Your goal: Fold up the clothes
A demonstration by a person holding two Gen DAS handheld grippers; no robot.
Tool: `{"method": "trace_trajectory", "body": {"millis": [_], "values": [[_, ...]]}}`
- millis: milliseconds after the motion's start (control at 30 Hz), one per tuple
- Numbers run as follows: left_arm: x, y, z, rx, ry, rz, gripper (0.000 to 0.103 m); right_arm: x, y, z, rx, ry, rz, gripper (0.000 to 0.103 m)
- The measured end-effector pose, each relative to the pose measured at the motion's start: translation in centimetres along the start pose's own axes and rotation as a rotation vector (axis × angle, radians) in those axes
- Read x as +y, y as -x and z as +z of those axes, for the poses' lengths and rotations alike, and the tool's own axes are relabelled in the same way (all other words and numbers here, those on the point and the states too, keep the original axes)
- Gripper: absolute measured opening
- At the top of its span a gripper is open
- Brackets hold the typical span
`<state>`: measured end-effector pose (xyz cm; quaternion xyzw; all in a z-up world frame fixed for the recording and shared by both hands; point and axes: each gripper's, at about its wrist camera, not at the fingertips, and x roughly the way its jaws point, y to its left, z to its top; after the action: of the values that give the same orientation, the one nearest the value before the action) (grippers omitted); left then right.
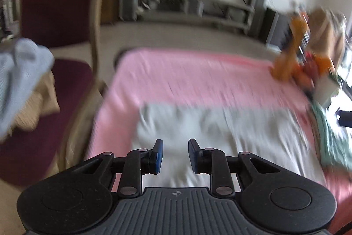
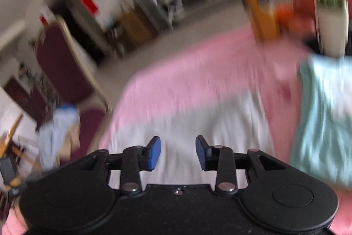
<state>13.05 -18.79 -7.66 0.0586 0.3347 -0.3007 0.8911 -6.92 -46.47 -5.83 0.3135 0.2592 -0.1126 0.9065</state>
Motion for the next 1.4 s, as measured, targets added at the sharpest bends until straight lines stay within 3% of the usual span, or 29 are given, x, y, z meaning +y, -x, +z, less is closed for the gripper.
{"method": "trace_trajectory", "body": {"millis": [67,133,267,333,433,600,700,867,1133,1333,1400], "values": [[0.4,-1.3,1.4,-0.016,0.004,0.024,0.024,-0.1,0.0,2.1,-0.095,-0.001,-0.009,0.038],[0.6,-3.1,2.4,-0.012,0.002,0.042,0.026,-0.8,-1.1,3.6,-0.13,-0.025,-0.017,0.039],[1.5,-7.8,2.2,0.049,0.038,0.084,0.026,-3.9,-5.2,4.7,-0.113,-0.099,-0.063,0.039],[2.5,-10.1,1.7,0.116,0.1,0.125,0.025,-6.0,-7.3,3.9,-0.096,-0.146,-0.104,0.039],[4.6,-12.0,2.5,0.152,0.188,0.149,0.027,-8.2,-9.8,3.1,-0.032,-0.254,-0.168,0.038],[9.4,-15.4,3.5,0.198,0.424,0.052,0.027,-9.4,-11.5,3.7,-0.013,-0.286,-0.189,0.038],[10.0,-16.9,3.9,0.225,0.484,0.002,0.021,-9.8,-12.8,2.8,0.058,-0.361,-0.182,0.038],[9.3,-18.3,4.3,0.252,0.458,-0.016,0.019,-8.6,-14.2,1.4,0.161,-0.34,-0.209,0.038],[9.2,-20.2,4.5,0.279,0.444,-0.039,0.019,-8.3,-14.7,0.7,0.192,-0.286,-0.254,0.038],[10.8,-21.1,3.9,0.297,0.554,-0.082,0.016,-8.5,-14.9,0.7,0.196,-0.277,-0.261,0.038],[11.1,-21.2,3.6,0.308,0.6,-0.121,0.007,-8.7,-15.0,0.7,0.197,-0.28,-0.262,0.038]]}}
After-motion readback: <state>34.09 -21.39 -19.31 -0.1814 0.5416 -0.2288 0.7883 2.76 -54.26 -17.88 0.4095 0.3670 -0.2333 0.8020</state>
